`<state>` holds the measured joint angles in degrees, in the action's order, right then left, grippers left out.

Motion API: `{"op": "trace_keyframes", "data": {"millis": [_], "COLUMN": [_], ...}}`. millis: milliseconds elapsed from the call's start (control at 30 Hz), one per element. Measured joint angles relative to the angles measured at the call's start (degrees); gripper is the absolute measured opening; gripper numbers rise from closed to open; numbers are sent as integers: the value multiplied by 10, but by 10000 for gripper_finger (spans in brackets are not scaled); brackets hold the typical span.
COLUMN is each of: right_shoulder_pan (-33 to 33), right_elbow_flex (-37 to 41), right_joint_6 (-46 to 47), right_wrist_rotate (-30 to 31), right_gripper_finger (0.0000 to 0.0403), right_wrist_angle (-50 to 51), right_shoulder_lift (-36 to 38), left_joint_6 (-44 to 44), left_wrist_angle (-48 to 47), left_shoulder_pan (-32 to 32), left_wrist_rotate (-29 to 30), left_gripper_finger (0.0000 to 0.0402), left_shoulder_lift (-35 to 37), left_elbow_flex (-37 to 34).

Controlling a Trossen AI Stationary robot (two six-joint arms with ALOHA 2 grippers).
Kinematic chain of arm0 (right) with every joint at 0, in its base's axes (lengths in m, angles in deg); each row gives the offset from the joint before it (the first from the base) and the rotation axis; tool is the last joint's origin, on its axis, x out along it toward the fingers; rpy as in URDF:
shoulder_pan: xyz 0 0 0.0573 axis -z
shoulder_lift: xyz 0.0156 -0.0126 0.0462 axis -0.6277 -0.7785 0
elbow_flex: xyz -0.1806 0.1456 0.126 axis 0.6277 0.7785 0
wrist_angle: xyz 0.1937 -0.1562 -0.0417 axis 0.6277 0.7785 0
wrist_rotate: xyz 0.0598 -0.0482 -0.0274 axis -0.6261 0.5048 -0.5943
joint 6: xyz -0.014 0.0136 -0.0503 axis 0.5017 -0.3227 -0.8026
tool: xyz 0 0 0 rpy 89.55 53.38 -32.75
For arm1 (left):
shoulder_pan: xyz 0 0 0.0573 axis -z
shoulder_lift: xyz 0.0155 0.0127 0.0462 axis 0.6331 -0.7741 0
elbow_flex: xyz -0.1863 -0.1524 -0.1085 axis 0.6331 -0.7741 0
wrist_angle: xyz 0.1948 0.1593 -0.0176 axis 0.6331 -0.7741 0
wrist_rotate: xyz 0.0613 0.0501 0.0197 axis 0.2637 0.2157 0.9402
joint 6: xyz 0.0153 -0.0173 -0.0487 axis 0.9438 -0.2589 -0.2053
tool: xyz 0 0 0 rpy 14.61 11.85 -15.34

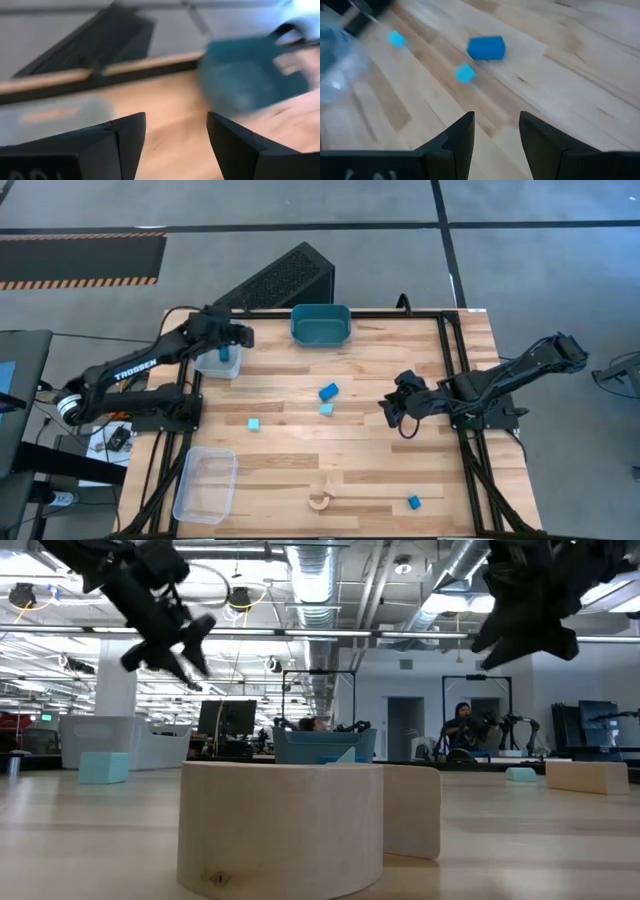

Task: Sort & place blocks by color
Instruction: Put the top blue block into the gray bin

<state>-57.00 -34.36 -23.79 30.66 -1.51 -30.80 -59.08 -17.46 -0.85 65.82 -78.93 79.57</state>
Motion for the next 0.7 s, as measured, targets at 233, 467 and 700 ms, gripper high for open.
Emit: {"op": "trace_keyframes", "data": {"millis": [233, 467, 700], "right_shoulder_pan": [-1, 61, 82], "right_elbow_flex": [8, 67, 82], "right_joint_6": [-24, -58, -63], "right_wrist_rotate": [0, -82, -105], "right_gripper_finger": [177, 177, 180], "right_wrist_angle": [46, -50, -88], "right_shoulder_lift": [1, 1, 1], "left_joint_6": [9, -23, -29], "left_wrist_angle": [92, 156, 220], "left_shoulder_pan": [64, 172, 317], "left_wrist_rotate": [12, 22, 132], "left_gripper_finger": [197, 197, 197], "left_shoulder_lift": [23, -12, -52], "left_elbow_flex": [0, 0, 0]}}
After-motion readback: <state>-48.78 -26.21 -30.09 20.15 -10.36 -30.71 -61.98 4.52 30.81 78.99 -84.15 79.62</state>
